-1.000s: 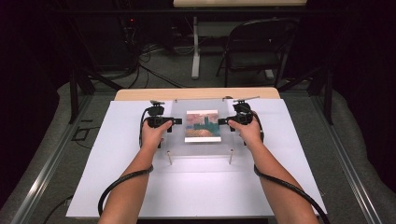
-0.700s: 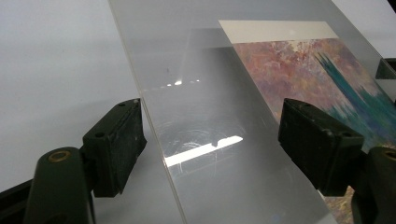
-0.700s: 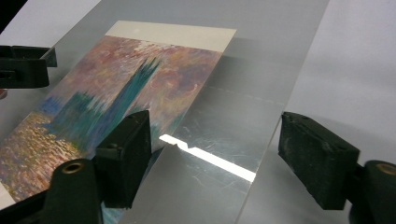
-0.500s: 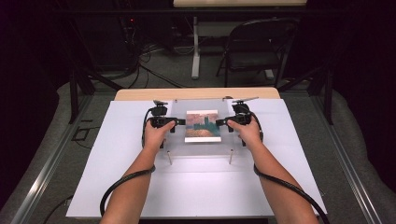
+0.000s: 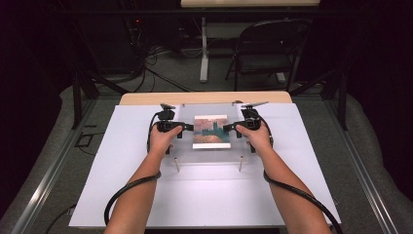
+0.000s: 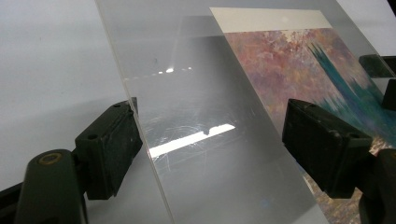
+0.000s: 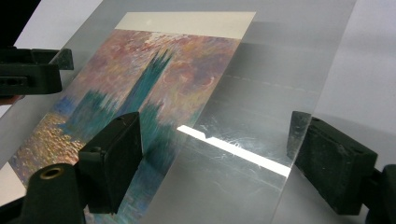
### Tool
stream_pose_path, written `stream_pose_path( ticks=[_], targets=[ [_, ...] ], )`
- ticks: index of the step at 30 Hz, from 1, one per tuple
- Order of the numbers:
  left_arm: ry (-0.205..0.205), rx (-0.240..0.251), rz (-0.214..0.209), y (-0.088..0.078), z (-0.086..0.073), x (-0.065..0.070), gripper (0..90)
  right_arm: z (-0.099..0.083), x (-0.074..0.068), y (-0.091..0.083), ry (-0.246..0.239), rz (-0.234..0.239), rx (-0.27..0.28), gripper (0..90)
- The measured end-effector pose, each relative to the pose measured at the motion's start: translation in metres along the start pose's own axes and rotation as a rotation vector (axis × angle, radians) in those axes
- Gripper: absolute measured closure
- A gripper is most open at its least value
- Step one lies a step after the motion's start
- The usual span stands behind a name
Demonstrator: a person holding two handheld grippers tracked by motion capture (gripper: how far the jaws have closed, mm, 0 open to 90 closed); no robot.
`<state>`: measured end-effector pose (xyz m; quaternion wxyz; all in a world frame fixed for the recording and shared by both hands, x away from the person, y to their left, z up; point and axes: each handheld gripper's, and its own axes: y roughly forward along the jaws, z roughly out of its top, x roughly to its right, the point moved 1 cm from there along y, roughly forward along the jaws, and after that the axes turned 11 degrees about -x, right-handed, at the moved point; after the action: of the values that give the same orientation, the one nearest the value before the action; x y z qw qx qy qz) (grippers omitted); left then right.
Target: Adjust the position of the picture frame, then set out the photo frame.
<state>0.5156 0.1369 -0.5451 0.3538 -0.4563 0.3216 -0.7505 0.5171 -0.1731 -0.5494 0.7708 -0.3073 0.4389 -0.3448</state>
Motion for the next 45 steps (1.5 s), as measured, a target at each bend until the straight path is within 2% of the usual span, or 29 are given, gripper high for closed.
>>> stream_pose_path(
  ticks=[6, 14, 20, 21, 30, 37, 45],
  targets=[
    [-0.002, -0.017, -0.005, -0.0005, 0.0006, -0.0005, 19.8, 0.0011, -0.0004, -0.0006, -0.002, -0.005, -0.010, 18.1],
    [-0.016, -0.013, 0.002, 0.0000, 0.0011, 0.0009, 20.0, 0.0006, 0.0002, -0.0001, 0.002, -0.004, 0.004, 19.1],
    [-0.029, -0.018, -0.030, -0.0003, 0.0001, -0.0020, 21.7, 0.0005, 0.0009, -0.0010, 0.014, 0.009, -0.014, 19.6],
    [-0.032, -0.018, -0.033, -0.0001, 0.0000, -0.0021, 21.9, 0.0004, 0.0010, 0.0000, 0.015, 0.012, -0.001, 19.7],
    [-0.035, -0.026, -0.024, -0.0010, 0.0008, -0.0007, 22.2, -0.0001, 0.0021, -0.0003, 0.035, 0.035, -0.015, 21.0],
    [-0.053, -0.016, -0.024, -0.0021, 0.0008, -0.0003, 24.2, -0.0004, 0.0018, -0.0006, 0.014, 0.030, 0.004, 20.9],
    [-0.051, -0.015, -0.019, -0.0034, 0.0005, 0.0009, 24.3, -0.0008, 0.0000, -0.0017, 0.013, 0.024, 0.009, 20.8]
  ],
)
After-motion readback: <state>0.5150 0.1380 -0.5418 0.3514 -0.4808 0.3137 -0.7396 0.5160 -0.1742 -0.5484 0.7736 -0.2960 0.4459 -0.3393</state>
